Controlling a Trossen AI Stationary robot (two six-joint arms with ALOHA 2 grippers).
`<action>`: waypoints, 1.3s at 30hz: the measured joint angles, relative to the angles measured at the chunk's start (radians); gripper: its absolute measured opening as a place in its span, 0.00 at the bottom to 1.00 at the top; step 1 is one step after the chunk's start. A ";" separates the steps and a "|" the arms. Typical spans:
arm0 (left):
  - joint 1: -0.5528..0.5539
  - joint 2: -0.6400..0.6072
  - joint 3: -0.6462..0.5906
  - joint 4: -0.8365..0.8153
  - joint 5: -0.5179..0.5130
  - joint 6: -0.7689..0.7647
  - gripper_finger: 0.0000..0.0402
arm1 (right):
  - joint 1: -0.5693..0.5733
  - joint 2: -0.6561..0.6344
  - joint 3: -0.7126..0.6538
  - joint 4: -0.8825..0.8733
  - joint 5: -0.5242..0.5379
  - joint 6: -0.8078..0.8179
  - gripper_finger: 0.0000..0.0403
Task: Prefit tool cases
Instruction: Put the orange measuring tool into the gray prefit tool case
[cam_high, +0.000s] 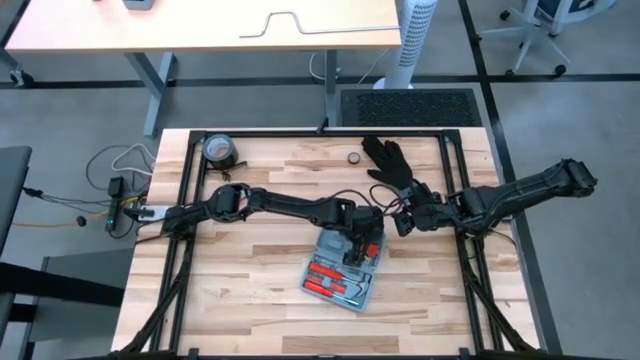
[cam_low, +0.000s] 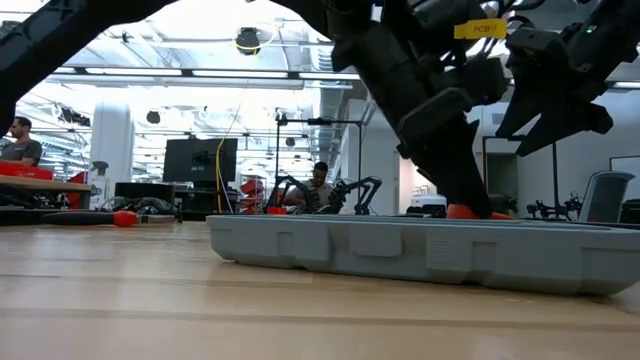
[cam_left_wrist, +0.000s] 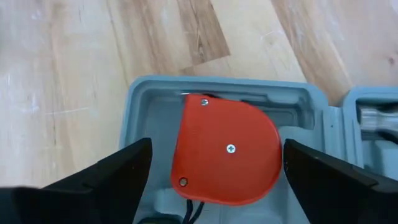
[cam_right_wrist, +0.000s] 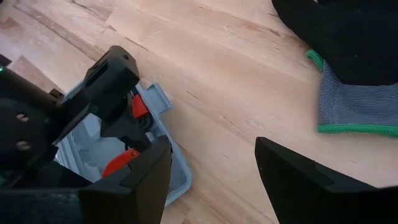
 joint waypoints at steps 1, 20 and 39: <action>0.002 0.000 0.000 0.000 0.009 -0.005 0.86 | 0.000 0.000 0.000 0.000 0.000 0.003 0.59; 0.010 0.042 0.005 -0.029 -0.023 -0.166 0.62 | 0.000 0.000 0.000 -0.003 0.000 0.004 0.59; 0.062 -0.034 -0.012 -0.221 -0.059 -0.289 0.20 | 0.000 0.000 0.000 -0.013 0.000 -0.003 0.59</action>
